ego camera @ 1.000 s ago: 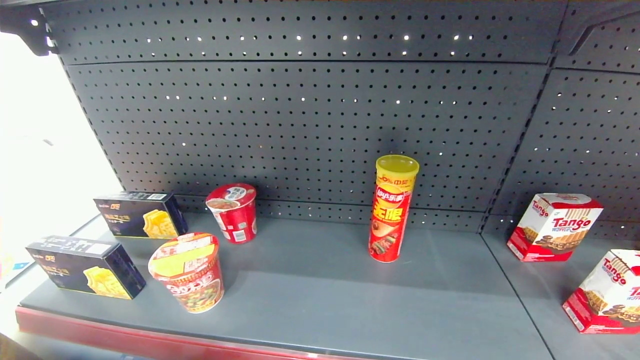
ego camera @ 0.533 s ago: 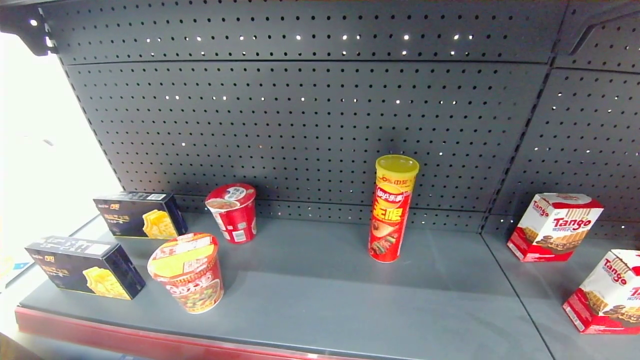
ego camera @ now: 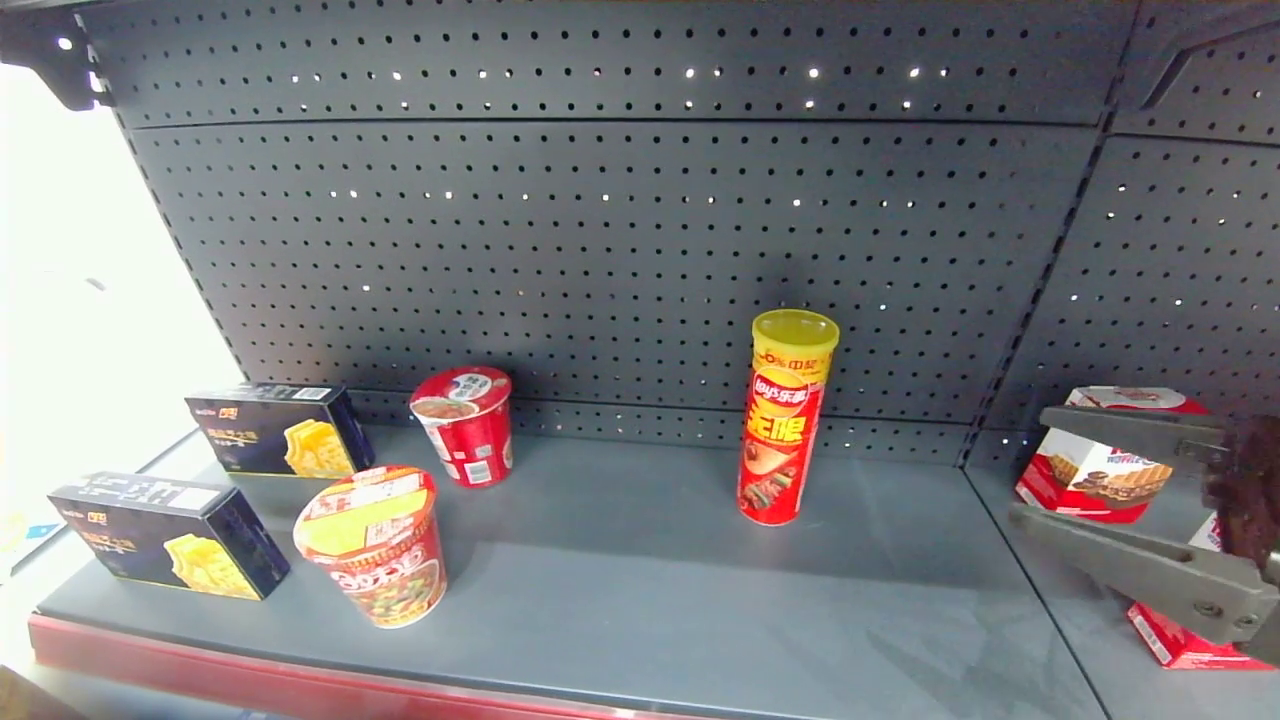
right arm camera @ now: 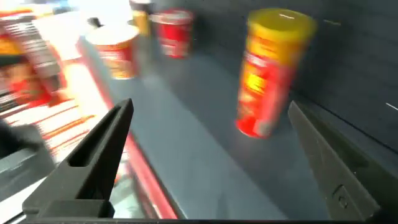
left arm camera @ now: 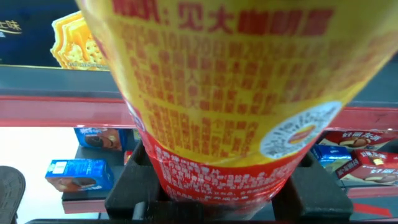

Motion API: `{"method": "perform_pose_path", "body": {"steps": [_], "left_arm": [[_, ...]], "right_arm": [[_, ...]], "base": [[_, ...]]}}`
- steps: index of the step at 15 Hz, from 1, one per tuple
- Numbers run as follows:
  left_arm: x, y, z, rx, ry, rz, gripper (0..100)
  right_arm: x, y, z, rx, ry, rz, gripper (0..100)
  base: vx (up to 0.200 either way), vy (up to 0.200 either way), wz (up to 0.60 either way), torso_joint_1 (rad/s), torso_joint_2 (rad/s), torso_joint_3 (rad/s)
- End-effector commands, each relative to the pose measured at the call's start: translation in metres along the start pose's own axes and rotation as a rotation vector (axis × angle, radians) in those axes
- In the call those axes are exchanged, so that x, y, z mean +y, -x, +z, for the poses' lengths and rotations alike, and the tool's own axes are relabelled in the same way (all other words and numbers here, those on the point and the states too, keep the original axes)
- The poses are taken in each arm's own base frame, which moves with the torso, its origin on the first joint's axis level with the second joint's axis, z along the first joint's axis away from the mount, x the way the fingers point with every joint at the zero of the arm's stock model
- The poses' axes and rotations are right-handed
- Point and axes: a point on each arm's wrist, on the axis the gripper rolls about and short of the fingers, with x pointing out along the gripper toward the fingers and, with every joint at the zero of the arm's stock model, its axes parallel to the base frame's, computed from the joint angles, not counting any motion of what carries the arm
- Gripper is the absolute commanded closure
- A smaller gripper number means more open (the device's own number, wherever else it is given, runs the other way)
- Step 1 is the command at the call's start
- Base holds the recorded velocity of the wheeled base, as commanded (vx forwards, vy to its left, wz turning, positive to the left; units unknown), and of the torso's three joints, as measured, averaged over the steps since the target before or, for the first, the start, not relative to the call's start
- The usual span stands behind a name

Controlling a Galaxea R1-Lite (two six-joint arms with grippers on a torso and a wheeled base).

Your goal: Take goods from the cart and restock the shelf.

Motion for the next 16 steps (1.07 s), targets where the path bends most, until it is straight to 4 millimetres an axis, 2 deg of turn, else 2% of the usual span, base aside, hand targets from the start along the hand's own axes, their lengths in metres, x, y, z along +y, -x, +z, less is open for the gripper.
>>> {"method": "perform_pose_path", "body": {"steps": [1,5,7,9,12,16], "left_arm": [[0.000,0.000,0.001,0.000,0.005,0.000,100],[0.000,-0.001,0.001,0.008,0.008,-0.024,100],[-0.002,-0.001,0.008,0.001,0.013,-0.040,100],[-0.003,-0.001,0.015,-0.007,0.014,-0.044,100],[-0.003,-0.001,0.016,-0.008,0.014,-0.040,100],[-0.003,-0.002,0.014,0.001,0.015,-0.037,100]], "right_arm": [[-0.039,-0.032,-0.011,0.050,-0.040,0.083,0],[-0.059,-0.055,-0.012,0.068,-0.063,0.128,0],[-0.070,-0.069,-0.013,0.079,-0.070,0.134,0],[-0.078,-0.079,-0.015,0.090,-0.081,0.150,0],[-0.084,-0.088,-0.020,0.105,-0.094,0.168,0],[-0.101,-0.103,-0.026,0.112,-0.103,0.149,0]], "base": [[0.000,0.000,0.00,0.000,0.00,0.000],[0.000,0.000,0.00,0.000,0.00,0.000],[0.000,0.000,0.00,0.000,0.00,0.000],[0.000,0.000,0.00,0.000,0.00,0.000],[0.000,0.000,0.00,0.000,0.00,0.000],[0.000,0.000,0.00,0.000,0.00,0.000]]}}
